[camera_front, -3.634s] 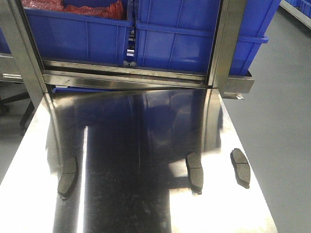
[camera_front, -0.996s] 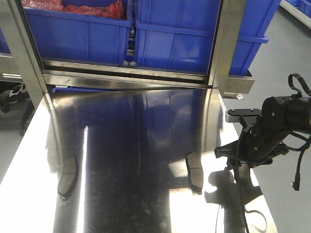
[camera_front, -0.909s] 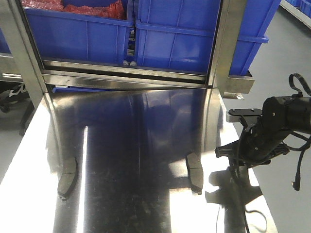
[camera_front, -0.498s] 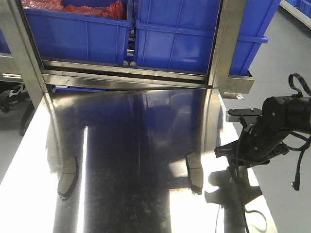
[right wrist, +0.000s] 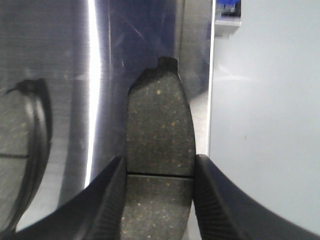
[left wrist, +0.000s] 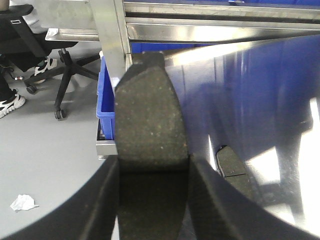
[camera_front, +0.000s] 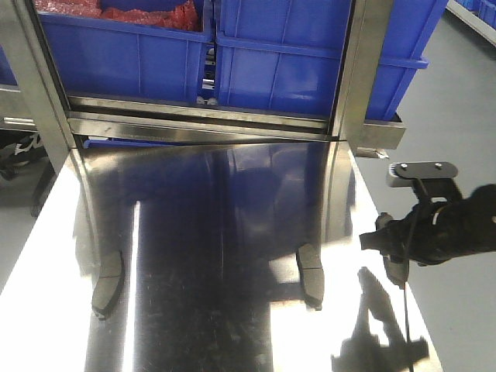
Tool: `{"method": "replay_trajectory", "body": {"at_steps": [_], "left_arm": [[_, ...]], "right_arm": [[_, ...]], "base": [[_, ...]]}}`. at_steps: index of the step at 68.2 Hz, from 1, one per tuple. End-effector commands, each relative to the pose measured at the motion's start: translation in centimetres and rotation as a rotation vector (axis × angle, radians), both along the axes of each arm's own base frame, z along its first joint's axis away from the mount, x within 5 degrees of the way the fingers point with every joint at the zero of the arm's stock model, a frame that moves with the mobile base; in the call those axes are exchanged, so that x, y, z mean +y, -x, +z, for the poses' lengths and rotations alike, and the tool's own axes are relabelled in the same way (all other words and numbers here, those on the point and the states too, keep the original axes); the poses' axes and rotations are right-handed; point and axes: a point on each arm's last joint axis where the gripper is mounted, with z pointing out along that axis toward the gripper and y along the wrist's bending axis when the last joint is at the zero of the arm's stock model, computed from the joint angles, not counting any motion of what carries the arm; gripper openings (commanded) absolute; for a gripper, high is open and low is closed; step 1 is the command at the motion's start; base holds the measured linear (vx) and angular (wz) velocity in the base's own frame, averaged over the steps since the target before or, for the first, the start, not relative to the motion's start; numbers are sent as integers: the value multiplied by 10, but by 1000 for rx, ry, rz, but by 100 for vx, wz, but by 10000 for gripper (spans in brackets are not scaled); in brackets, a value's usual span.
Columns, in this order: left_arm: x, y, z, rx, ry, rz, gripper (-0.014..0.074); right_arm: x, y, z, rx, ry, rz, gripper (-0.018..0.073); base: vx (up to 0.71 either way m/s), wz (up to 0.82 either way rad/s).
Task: Move and align brake pads A on conveyor
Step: 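Close the right gripper on the brake pad and lift it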
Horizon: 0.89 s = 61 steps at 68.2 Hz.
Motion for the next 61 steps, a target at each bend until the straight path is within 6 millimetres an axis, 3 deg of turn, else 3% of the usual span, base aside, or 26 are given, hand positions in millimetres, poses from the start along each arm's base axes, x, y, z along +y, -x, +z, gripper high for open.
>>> {"method": "replay_trajectory", "body": {"at_steps": [1,20,46,61], "left_arm": [[-1,-3,17,-122,6,-3,66],[-1,-3,17,-122,6,-3,66],[-1,-3,17,-122,6,-3,66],[-1,-3,17,-122,6,-3,66]], "right_arm": [[-2,6,38,-210,-19,10,-6],[-8,47,85,-395,-12,45,-6],[-21,138,92,-626,-40,43,-6],[-27,171,89,-729,-59,36,-6]], "base": [[0,0],[0,0],[0,0],[0,0]]}}
